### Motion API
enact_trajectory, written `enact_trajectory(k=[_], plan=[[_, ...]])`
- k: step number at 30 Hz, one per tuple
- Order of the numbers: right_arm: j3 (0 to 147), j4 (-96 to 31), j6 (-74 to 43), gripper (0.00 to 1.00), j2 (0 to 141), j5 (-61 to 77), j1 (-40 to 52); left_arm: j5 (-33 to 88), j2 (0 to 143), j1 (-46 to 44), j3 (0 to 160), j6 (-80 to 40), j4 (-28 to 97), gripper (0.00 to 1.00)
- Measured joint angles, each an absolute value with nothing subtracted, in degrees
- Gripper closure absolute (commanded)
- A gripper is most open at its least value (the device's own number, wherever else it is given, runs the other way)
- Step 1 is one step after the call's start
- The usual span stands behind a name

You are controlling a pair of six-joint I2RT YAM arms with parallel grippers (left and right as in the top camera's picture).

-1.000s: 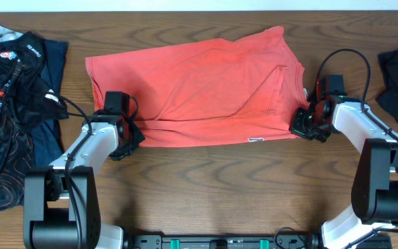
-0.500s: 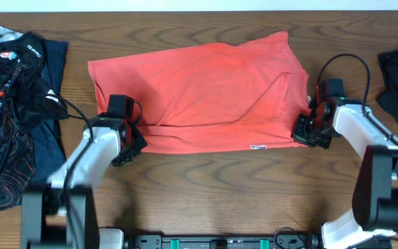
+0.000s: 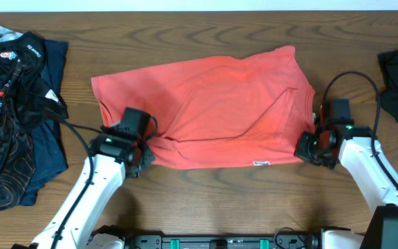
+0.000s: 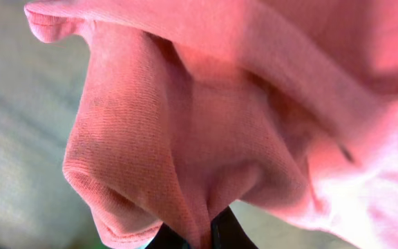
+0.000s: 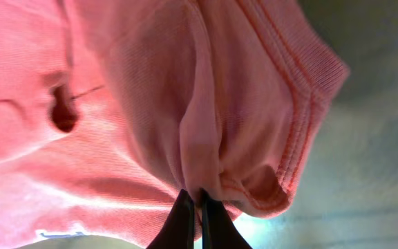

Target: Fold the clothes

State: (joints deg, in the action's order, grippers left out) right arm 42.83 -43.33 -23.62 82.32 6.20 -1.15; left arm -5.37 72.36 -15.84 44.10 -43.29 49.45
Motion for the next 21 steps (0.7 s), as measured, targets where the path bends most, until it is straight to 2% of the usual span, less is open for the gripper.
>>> enact_trajectory(k=[14,21], plan=[[32.75,-41.89,-31.05,0.99,78.02,8.38,-1.15,-5.61,65.93,-36.49,36.75,-60.23,55.46,0.94],[26.96,-42.0,-36.64,0.99,70.19,10.83,-1.15,-5.61,62.76,-41.67,34.72,-66.98,57.89,0.94]])
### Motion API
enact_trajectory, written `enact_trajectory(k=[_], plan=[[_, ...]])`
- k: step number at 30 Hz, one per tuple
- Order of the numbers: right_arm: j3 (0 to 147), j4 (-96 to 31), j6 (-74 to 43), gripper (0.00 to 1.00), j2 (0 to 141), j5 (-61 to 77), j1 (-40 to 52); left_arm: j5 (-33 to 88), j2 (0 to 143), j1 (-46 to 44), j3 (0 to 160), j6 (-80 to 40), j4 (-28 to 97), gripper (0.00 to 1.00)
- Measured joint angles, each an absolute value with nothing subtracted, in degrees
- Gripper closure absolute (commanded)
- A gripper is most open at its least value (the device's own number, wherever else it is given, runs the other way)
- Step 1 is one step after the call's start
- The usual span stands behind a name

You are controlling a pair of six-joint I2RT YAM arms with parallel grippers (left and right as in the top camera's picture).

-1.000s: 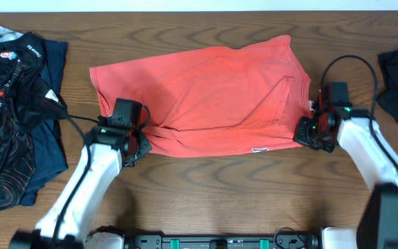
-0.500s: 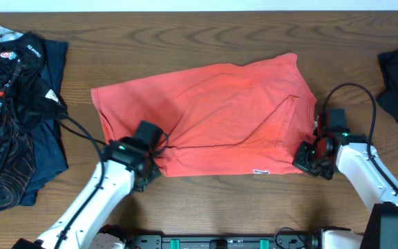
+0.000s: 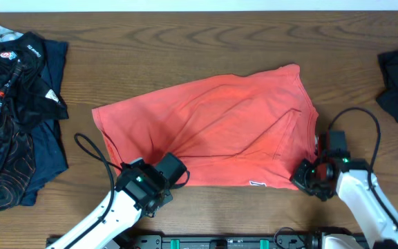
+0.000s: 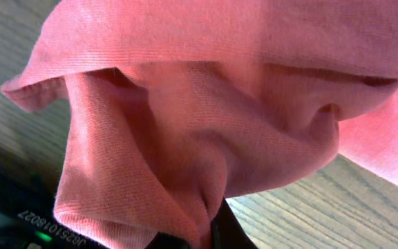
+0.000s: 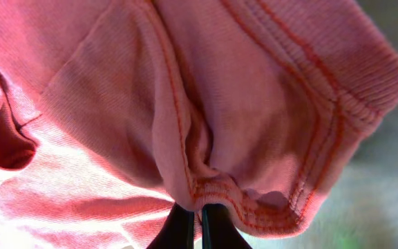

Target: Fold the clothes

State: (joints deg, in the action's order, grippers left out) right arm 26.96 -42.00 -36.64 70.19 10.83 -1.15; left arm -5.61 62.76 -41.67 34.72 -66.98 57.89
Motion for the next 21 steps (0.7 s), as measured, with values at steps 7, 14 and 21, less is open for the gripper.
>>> enact_trajectory(k=[7,14,21], plan=[[25.06,-42.06,-40.69,0.99,65.39,10.44,-2.28,-7.66,62.72,-42.17,34.33,-69.73,58.65,0.94],[25.06,-41.45,-41.21,0.99,65.19,9.72,-12.12,-8.25,62.72,-42.17,34.33,-70.54,58.7,0.94],[26.65,-41.56,-37.21,0.99,65.19,9.17,-21.74,-9.26,62.72,-42.17,34.3,-70.54,58.67,0.94]])
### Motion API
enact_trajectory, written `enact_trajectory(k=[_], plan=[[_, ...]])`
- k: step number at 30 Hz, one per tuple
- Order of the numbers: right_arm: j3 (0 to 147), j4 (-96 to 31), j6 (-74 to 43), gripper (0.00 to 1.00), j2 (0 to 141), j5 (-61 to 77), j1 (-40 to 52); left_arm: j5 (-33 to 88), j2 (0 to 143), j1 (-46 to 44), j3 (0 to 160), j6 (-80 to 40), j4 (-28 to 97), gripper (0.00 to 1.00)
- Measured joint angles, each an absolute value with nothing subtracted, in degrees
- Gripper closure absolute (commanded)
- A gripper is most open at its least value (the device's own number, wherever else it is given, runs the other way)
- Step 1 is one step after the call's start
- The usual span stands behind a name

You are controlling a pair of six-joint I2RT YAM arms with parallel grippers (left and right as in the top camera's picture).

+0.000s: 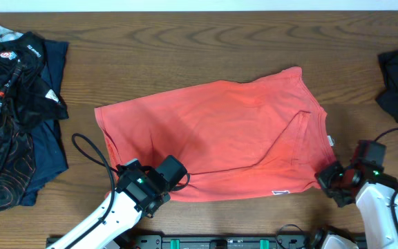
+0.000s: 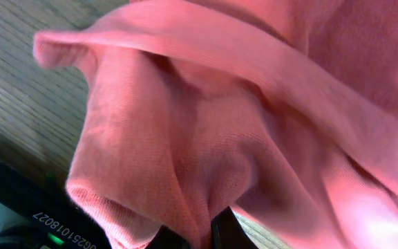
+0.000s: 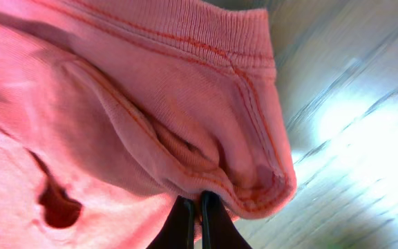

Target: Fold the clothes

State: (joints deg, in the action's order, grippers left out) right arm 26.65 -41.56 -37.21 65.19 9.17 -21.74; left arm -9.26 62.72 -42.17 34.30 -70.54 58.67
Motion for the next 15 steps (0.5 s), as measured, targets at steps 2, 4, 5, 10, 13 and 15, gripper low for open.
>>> enact_trajectory(k=[2,4,5,10,13,15], plan=[[28.03,-41.85,-36.1,0.99,65.21,9.19,-23.33,-9.26,62.72,-42.19,34.3,-70.54,58.63,0.94],[29.82,-42.63,-34.74,0.99,65.25,9.23,-24.71,-9.23,62.72,-42.22,34.3,-70.54,58.52,0.94],[30.55,-43.07,-34.11,0.99,65.36,9.28,-25.06,-9.23,62.72,-42.24,34.3,-70.54,58.48,0.94],[32.99,-45.54,-31.77,0.99,67.42,9.28,-25.52,-9.23,62.72,-42.24,34.3,-70.54,58.5,0.94],[32.99,-46.24,-31.16,0.99,68.62,9.08,-25.52,-9.23,62.72,-42.24,34.3,-70.54,58.63,0.94],[32.99,-46.35,-30.94,0.99,69.12,8.97,-25.52,-9.23,62.72,-42.24,34.3,-70.54,58.74,0.87]])
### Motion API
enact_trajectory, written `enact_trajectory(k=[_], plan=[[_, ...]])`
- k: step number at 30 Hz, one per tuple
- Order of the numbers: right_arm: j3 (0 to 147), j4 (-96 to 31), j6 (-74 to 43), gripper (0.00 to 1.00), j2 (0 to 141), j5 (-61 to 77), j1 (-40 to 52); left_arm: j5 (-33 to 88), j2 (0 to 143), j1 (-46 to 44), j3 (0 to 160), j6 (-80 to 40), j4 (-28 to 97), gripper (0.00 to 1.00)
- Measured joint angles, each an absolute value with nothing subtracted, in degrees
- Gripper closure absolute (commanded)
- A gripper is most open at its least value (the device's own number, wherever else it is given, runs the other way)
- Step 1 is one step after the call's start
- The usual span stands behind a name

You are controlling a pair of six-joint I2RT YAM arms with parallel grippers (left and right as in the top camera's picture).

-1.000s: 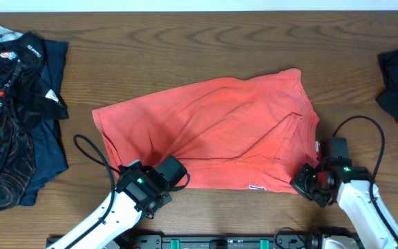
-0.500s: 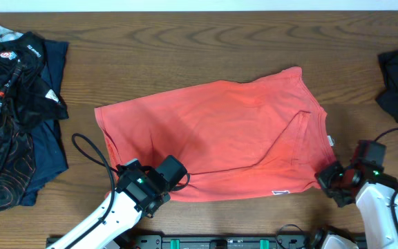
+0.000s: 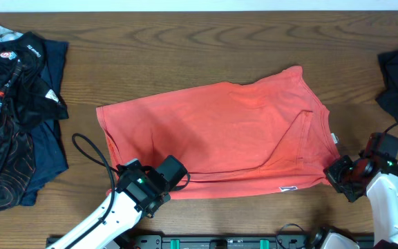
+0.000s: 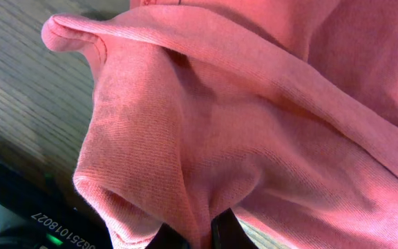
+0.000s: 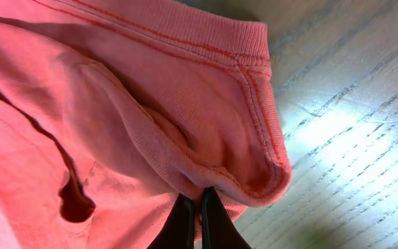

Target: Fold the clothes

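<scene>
A coral-red T-shirt (image 3: 213, 135) lies spread across the middle of the wooden table (image 3: 206, 41), doubled over with its near edge toward me. My left gripper (image 3: 159, 184) is shut on the shirt's near-left corner (image 4: 144, 173) at the table's front edge. My right gripper (image 3: 337, 174) is shut on the near-right corner by the ribbed collar (image 5: 254, 62). Pink cloth fills both wrist views and bunches between the black fingertips (image 5: 185, 218).
A pile of dark blue and black garments (image 3: 16, 104) covers the far-left side of the table. Another black garment lies at the right edge. The black robot base with a label (image 4: 19, 221) sits just beyond the front edge.
My right gripper has moved a little further right and toward the front with its corner, stretching the shirt's near edge flatter. The left gripper stays where it was.
Both grippers first held the shirt's near corners mid-table, the cloth rumpled. Then both were nearer the front edge, the left further right, shirt drawn with them. After that the right gripper stood further right each time, and the shirt now lies wider and smoother.
</scene>
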State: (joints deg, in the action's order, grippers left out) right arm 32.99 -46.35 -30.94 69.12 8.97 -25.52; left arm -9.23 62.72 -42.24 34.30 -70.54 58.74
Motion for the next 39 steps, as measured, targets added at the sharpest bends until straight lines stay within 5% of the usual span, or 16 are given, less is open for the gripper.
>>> enact_trajectory(k=[3,7,15,27,32,39], plan=[[32.99,-46.68,-30.72,0.31,69.32,8.58,-25.54,-9.43,62.72,-42.28,34.3,-70.67,58.96,0.49],[33.01,-47.2,-30.26,0.11,69.32,7.9,-25.54,-9.41,62.72,-42.28,34.3,-70.52,59.18,0.29],[33.15,-47.37,-29.08,0.11,69.32,7.66,-25.54,-9.43,62.72,-42.28,34.3,-70.65,57.67,0.29],[53.28,-58.46,-24.29,0.01,69.65,5.93,-20.58,-12.71,62.74,-41.41,41.01,-66.0,55.83,0.45],[55.75,-60.29,-21.63,0.09,69.76,5.43,-16.93,-13.26,64.45,-35.2,41.08,-64.31,54.11,0.45],[55.75,-60.69,-20.29,0.09,70.94,5.08,-10.22,-5.91,69.36,-26.63,41.08,-60.66,51.53,0.45]])
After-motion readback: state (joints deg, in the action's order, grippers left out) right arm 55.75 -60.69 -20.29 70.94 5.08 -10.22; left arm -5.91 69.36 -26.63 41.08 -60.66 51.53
